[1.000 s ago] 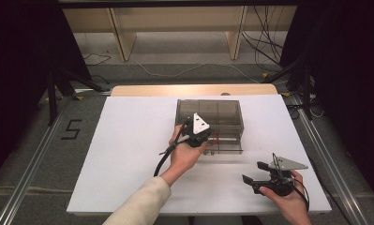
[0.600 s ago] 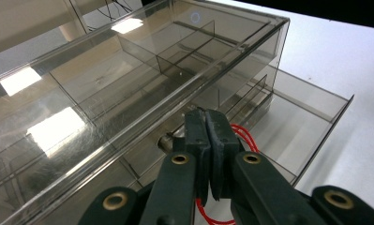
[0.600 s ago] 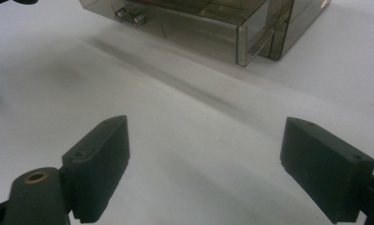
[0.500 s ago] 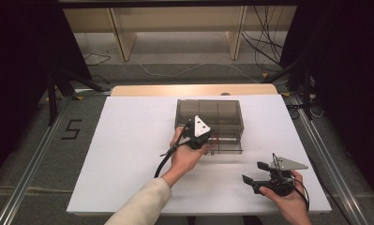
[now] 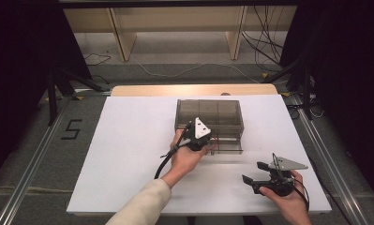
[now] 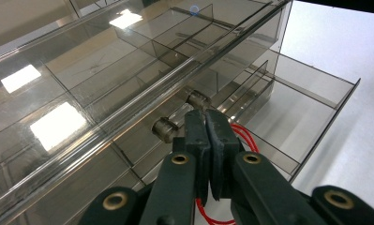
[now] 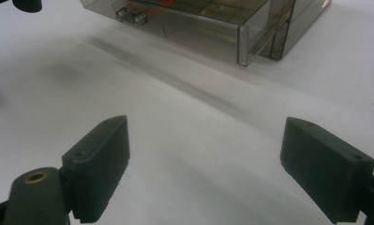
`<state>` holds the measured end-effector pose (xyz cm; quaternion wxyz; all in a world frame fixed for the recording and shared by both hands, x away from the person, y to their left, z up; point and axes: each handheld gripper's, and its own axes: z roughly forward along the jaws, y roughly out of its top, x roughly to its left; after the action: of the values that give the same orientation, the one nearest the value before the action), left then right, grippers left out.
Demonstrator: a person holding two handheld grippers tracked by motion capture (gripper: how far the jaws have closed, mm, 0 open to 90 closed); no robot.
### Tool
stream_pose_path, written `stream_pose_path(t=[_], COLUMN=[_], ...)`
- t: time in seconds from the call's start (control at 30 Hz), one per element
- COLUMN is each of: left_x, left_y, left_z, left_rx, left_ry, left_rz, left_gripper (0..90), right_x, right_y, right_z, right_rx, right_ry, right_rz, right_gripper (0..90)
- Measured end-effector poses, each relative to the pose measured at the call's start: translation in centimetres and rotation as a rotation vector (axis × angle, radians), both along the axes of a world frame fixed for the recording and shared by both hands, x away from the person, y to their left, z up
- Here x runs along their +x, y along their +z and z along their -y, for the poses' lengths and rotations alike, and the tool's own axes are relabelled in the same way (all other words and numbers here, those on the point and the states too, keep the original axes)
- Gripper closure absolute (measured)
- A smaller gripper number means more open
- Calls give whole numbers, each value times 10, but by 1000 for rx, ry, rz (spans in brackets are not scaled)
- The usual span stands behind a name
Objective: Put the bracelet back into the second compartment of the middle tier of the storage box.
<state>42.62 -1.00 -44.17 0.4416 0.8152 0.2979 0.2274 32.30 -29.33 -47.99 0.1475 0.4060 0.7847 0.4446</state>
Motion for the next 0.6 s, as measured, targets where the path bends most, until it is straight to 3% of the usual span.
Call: stream_pose_path(t=[0.6], left_x=[1], left_y=[-6], left_z=[4], left_rx=[35], left_ry=[-8], left_rz=[-35], left_gripper=[882], right_x=[0], right_y=[0], right_z=[0], right_rx=[0], right_ry=[0], right_rz=[-1], right_gripper=[168])
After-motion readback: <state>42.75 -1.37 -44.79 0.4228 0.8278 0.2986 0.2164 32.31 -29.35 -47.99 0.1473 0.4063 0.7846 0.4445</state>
